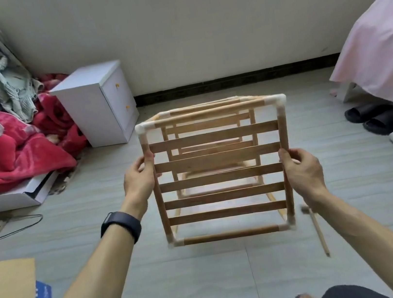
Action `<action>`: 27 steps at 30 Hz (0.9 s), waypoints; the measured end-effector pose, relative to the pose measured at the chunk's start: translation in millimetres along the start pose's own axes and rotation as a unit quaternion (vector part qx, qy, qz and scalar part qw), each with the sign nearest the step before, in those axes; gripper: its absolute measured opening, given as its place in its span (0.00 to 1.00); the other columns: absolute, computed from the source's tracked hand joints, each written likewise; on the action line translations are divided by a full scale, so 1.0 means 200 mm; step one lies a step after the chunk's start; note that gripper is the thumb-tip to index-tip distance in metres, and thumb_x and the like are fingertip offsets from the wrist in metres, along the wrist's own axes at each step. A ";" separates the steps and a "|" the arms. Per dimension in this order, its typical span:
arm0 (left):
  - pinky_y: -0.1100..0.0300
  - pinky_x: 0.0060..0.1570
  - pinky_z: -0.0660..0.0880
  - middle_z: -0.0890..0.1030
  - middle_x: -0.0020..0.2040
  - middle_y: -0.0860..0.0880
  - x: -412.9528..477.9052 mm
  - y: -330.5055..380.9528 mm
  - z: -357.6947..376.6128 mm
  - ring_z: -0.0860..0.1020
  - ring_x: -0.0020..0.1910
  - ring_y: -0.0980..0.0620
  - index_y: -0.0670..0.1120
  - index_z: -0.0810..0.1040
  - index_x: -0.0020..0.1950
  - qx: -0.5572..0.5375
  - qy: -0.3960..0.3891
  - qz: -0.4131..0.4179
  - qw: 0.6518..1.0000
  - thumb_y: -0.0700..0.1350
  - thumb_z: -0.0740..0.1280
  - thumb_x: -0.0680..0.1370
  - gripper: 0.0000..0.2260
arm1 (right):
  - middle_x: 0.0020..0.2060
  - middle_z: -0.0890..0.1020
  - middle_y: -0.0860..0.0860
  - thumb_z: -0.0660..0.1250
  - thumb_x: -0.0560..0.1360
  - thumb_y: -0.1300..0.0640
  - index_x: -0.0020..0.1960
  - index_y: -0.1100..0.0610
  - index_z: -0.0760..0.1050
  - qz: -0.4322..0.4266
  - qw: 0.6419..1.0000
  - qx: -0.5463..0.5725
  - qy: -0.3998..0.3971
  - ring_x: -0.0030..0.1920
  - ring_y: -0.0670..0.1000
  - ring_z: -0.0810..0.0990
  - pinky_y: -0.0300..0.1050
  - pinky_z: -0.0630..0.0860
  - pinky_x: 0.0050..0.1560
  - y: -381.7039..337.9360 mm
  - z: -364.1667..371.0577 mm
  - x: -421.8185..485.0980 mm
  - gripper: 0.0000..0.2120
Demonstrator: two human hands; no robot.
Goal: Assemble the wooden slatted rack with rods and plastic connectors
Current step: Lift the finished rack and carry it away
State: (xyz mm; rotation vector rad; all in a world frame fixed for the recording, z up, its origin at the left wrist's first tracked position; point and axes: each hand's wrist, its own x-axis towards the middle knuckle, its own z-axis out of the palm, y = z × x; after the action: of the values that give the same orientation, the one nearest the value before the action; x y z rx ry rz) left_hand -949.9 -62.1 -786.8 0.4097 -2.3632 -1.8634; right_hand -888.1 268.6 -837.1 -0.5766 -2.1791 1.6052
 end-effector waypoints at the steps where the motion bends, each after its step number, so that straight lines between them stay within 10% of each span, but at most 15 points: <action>1: 0.48 0.58 0.80 0.83 0.57 0.51 0.04 0.06 0.01 0.85 0.48 0.50 0.51 0.76 0.69 -0.009 -0.004 0.013 1.000 0.65 0.62 0.78 0.26 | 0.52 0.83 0.47 0.65 0.82 0.46 0.59 0.52 0.78 -0.018 1.000 0.014 -0.001 0.57 0.54 0.82 0.57 0.80 0.60 -0.05 0.00 0.06 0.12; 8: 0.45 0.50 0.82 0.84 0.55 0.48 0.41 0.36 0.12 0.87 0.40 0.51 0.52 0.78 0.68 -0.046 -0.011 0.022 0.999 0.65 0.65 0.76 0.25 | 0.56 0.83 0.50 0.64 0.81 0.44 0.66 0.49 0.73 -0.028 0.996 0.032 -0.073 0.46 0.53 0.87 0.48 0.82 0.45 -0.30 0.02 0.47 0.16; 16: 0.42 0.49 0.81 0.81 0.61 0.42 0.87 0.58 0.10 0.84 0.55 0.39 0.59 0.81 0.65 -0.042 -0.202 -0.068 0.976 0.60 0.64 0.80 0.16 | 0.50 0.84 0.52 0.65 0.80 0.43 0.68 0.48 0.74 -0.020 0.995 0.045 -0.083 0.38 0.53 0.87 0.49 0.82 0.41 -0.46 0.17 0.98 0.19; 21: 0.43 0.54 0.79 0.84 0.54 0.45 0.90 0.71 0.24 0.82 0.57 0.42 0.58 0.78 0.65 -0.059 -0.080 -0.102 0.990 0.55 0.59 0.85 0.13 | 0.49 0.83 0.52 0.63 0.82 0.44 0.68 0.51 0.74 -0.001 0.999 0.008 -0.047 0.35 0.53 0.85 0.53 0.83 0.41 -0.62 0.25 1.08 0.18; 27: 0.50 0.50 0.71 0.79 0.47 0.46 0.88 1.17 0.29 0.77 0.48 0.47 0.58 0.76 0.67 -0.089 -0.109 -0.244 0.960 0.54 0.63 0.83 0.12 | 0.63 0.77 0.49 0.61 0.84 0.45 0.69 0.51 0.75 0.267 0.955 0.074 -0.103 0.49 0.54 0.82 0.49 0.73 0.43 -1.05 0.04 1.11 0.18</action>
State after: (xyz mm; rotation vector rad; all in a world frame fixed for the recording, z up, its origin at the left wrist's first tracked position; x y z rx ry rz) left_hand -1167.7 -6.7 -589.1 0.8748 -2.3492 -2.4234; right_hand -1101.4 324.1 -625.9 -1.0613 -2.1325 2.1664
